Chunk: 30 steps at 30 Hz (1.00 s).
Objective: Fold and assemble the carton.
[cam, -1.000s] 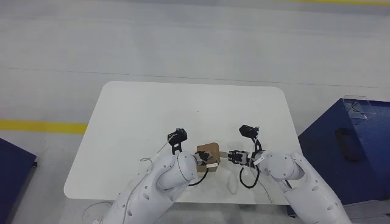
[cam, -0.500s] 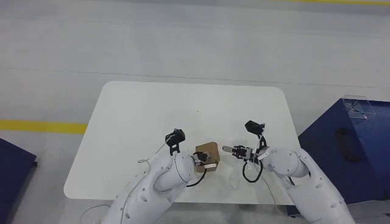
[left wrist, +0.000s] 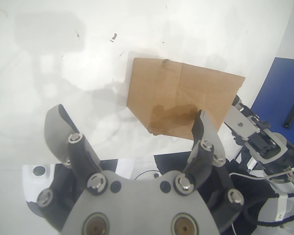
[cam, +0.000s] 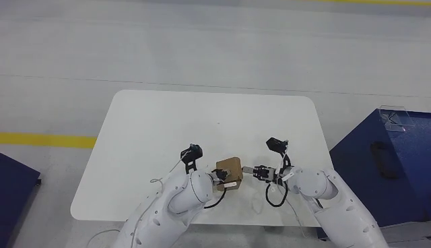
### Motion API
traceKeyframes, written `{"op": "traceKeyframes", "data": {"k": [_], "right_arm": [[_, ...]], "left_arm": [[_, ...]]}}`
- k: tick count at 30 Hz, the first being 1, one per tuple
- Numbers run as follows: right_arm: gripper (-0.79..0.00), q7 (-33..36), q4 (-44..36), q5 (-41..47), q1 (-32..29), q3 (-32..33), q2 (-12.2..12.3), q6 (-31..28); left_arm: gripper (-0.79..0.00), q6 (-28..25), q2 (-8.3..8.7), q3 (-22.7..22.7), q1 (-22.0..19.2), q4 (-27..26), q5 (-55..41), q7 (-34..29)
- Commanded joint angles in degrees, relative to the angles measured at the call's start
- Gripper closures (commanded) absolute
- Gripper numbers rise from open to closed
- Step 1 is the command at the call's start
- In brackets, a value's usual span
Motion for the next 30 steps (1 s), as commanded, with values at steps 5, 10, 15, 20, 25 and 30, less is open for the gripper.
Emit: {"op": "traceKeyframes", "data": {"k": [5, 10, 15, 20, 25, 30], "right_arm": [[-0.785, 0.0, 0.6, 0.1, 0.9, -1.0, -0.4, 0.5], [-0.785, -0.7, 0.7, -0.2, 1.3, -1.1, -0.6, 1.1], [-0.785, -1.0, 1.2, 0.7, 1.5, 0.8, -0.4, 2.0], [-0.785, 1.5, -0.7, 1.4, 0.5, 1.3, -0.2, 0.2], [-0.785, 1.1, -2.1, 0.7, -0.3, 1.0, -0.3, 0.6], [-0.785, 0.4, -2.2, -1.0, -0.5, -0.2, -0.5, 0.9]], "left_arm": [[-0.785, -0.3, 0.25, -0.3, 0.4, -0.4, -0.1, -0.3], [-0.785, -0.5, 0.43, -0.5, 0.6, -0.6, -0.2, -0.5], [-0.785, -0.7, 0.65, -0.7, 0.7, -0.9, 0.0, -0.7], [-0.785, -1.0, 0.82, -0.9, 0.8, -0.8, 0.0, -1.0], [-0.785, -1.2, 0.98, -1.0, 0.8, -0.9, 0.1, -1.2], [-0.785, -1.3, 1.15, -1.0, 0.9, -1.1, -0.1, -1.3]]}}
